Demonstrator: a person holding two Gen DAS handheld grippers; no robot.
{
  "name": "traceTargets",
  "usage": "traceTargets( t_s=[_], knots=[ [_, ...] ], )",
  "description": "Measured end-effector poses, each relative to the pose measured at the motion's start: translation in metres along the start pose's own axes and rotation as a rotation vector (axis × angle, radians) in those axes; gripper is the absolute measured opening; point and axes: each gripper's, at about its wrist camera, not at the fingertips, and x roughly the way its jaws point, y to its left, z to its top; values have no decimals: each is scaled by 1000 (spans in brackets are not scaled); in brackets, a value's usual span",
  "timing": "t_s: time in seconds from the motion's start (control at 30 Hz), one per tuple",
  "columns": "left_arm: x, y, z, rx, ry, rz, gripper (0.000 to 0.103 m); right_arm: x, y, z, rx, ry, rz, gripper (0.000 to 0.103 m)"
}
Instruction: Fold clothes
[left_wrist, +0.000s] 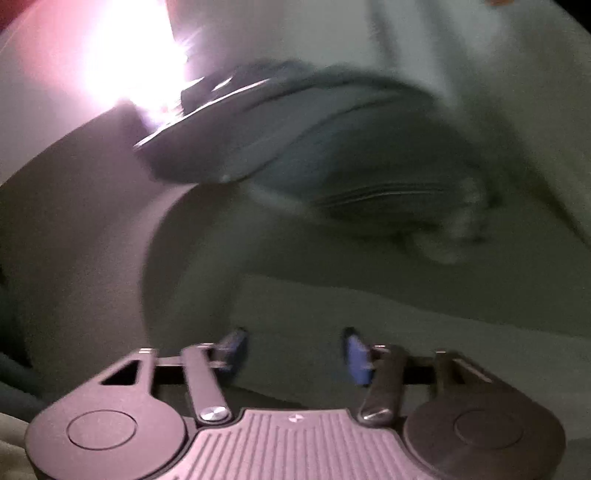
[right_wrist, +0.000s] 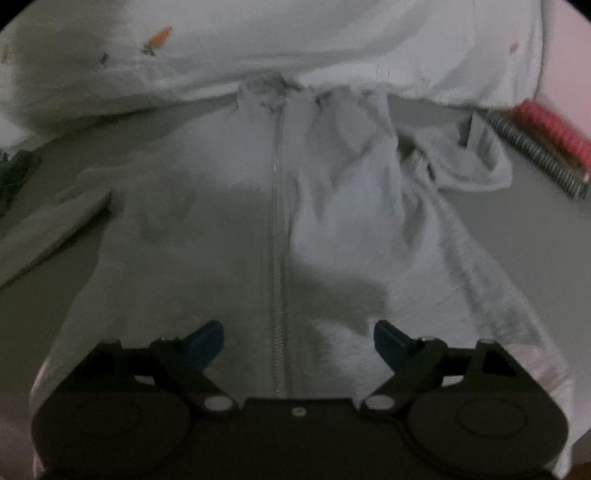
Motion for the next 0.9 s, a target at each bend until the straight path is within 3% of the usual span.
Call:
traceTargets(
  t_s=[0.13, 0.23, 0.37, 0.5, 0.63, 0.7, 0.83, 0.9],
  knots=[
    [-27, -75, -28, 221, -15, -143, 66, -23, -28, 9, 49, -65, -6, 89],
    [-48, -139, -64, 351, 22, -303, 68, -29, -64, 19, 145, -109, -11, 87],
    [-88, -221, -124, 565, 49, -491, 76, -22, -115, 33, 198, -123, -20, 77],
    [-121, -293, -182, 731, 49, -537, 79, -7, -159, 45, 102, -86, -82, 59],
    [-123, -350, -220, 760, 108, -534, 80, 8, -197, 50, 8, -92, -72, 54],
    [-121, -373, -244, 775, 140, -494, 80, 22, -215, 53, -13, -82, -49, 48],
    [-110, -403, -280, 771, 181, -382, 81, 50, -253, 67, 24, -78, -2, 48],
    [-108, -402, -288, 730, 183, -345, 92, 65, -275, 78, 98, -75, 40, 57]
  ],
)
